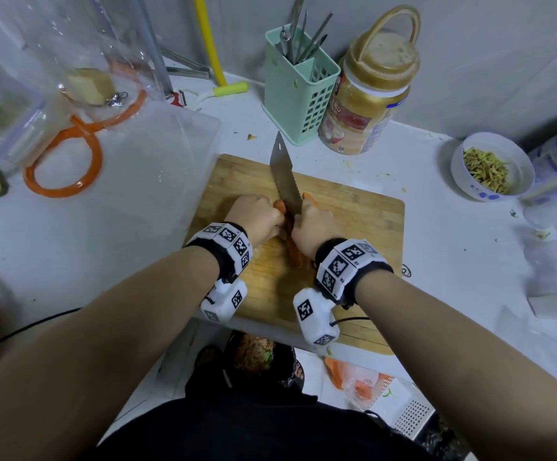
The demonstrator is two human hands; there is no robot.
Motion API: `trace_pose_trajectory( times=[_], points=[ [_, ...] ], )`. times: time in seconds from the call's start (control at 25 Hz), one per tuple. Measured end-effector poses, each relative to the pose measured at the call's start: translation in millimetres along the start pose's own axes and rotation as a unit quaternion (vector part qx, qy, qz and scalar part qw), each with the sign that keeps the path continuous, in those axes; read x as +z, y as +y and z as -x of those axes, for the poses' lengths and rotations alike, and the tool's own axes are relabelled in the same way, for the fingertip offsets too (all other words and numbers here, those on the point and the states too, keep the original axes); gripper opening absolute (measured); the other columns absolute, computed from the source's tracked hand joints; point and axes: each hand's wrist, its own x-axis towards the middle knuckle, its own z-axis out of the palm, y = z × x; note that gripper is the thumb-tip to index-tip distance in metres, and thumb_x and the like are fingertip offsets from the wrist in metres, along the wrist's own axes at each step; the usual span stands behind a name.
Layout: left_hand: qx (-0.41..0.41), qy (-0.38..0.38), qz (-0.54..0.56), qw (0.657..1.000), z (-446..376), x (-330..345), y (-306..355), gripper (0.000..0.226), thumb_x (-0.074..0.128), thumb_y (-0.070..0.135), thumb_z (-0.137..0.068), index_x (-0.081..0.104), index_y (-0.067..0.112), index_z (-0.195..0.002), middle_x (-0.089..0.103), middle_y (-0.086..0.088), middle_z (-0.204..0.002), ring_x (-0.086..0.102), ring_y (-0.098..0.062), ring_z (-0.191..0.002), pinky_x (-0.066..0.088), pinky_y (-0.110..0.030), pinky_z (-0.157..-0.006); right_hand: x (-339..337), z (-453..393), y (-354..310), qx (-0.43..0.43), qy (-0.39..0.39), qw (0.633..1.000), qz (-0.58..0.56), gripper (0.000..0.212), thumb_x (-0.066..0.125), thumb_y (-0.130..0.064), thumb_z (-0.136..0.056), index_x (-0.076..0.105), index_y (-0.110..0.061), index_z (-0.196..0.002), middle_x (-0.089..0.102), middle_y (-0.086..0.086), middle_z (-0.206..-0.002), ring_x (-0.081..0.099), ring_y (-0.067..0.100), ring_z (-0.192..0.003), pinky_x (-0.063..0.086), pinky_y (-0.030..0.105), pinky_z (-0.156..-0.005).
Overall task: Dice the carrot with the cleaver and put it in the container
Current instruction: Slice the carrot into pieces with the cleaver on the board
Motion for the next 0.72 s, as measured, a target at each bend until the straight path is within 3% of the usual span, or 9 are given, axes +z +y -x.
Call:
trace_pose_trajectory(
  times=[0.12,0.24,0.32,0.4,0.52,0.72],
  points=[
    [0.006,-0.002,0.002,1.000,1.9,-2.1,2.9,0.035,0.046,0.048,-0.097,0.069,0.032,-0.118,0.062,-0.008,-0.103,0.059,-0.030,-0.097,0.037,-0.030,-0.073,1.2,12.0,9.4,-0.007,-0.001,0.999,0.032,0.049,0.040,-0.019,-0.098,0.031,-0.012,-0.145,0.055,0.012,-0.091,0.048,0.026,-0.077,0.035,0.030,-0.067],
    [0.006,0.002,-0.012,1.000,5.2,-0.9,5.1,0.034,0.046,0.048,-0.097,0.068,0.032,-0.118,0.062,-0.008,-0.103,0.059,-0.030,-0.098,0.040,-0.033,-0.076,2.7,14.6,9.9,-0.002,-0.008,1.000,0.025,0.043,0.041,-0.018,-0.098,0.037,-0.008,-0.139,0.059,0.020,-0.109,0.049,0.026,-0.080,0.035,0.030,-0.067],
    [0.003,0.002,-0.010,1.000,7.0,0.3,5.5,0.035,0.046,0.048,-0.098,0.067,0.032,-0.121,0.062,-0.009,-0.105,0.059,-0.030,-0.099,0.043,-0.035,-0.079,-0.4,11.0,9.7,0.004,-0.010,1.000,0.016,0.040,0.041,-0.018,-0.098,0.040,-0.008,-0.137,0.060,0.019,-0.110,0.049,0.024,-0.078,0.036,0.029,-0.066],
    [0.005,-0.001,-0.007,1.000,8.1,0.5,6.0,0.036,0.047,0.049,-0.096,0.066,0.032,-0.123,0.062,-0.009,-0.107,0.059,-0.031,-0.101,0.044,-0.035,-0.080,-3.4,8.8,11.9,0.005,-0.016,1.000,0.004,0.031,0.040,-0.017,-0.098,0.044,-0.007,-0.127,0.059,0.015,-0.097,0.053,0.024,-0.076,0.037,0.028,-0.062],
    [0.004,0.000,-0.009,1.000,8.3,0.0,7.1,0.039,0.050,0.053,-0.094,0.067,0.031,-0.122,0.063,-0.009,-0.107,0.058,-0.030,-0.101,0.043,-0.033,-0.079,-4.5,9.9,18.3,0.011,-0.014,1.000,0.007,0.008,0.040,-0.018,-0.098,0.045,-0.014,-0.103,0.060,0.017,-0.099,0.055,0.028,-0.081,0.039,0.031,-0.067],
    [0.006,-0.011,-0.014,1.000,7.6,-1.3,10.1,0.052,0.056,0.065,-0.085,0.066,0.030,-0.122,0.064,-0.009,-0.105,0.059,-0.028,-0.100,0.039,-0.030,-0.075,-2.9,24.1,23.3,0.017,-0.015,1.000,-0.020,0.033,0.040,-0.017,-0.098,0.047,-0.008,-0.129,0.062,0.016,-0.100,0.057,0.027,-0.078,0.041,0.029,-0.066]
  ],
)
